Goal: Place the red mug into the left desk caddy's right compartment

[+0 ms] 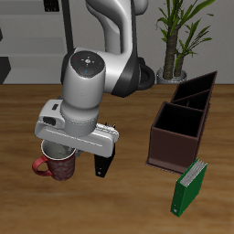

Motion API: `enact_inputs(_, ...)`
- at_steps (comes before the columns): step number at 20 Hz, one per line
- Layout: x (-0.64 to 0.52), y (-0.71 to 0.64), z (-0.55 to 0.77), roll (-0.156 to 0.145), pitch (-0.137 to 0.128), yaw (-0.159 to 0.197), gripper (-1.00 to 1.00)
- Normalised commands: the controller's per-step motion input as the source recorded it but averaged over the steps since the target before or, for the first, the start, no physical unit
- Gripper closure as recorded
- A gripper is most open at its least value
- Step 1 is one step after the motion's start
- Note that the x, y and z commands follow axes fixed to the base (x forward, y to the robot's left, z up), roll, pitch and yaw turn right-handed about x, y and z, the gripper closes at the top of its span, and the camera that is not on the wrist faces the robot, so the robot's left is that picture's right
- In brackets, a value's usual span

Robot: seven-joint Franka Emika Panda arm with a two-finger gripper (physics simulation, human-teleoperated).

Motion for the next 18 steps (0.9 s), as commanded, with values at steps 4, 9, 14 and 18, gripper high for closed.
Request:
enact_inputs(4, -0.32, 0.03, 0.75, -0.019, -0.066, -0.013, 1.00)
enact_inputs(9, -0.50, 0.05, 0.96, -0.018, -0.101, -0.023, 1.00)
enact_inputs(14, -0.56, 0.17, 0.76, 0.006, -0.015, -0.001, 1.00)
enact_inputs(18, -0.57, 0.08, 0.48, -0.097, 0.077, -0.123, 1.00)
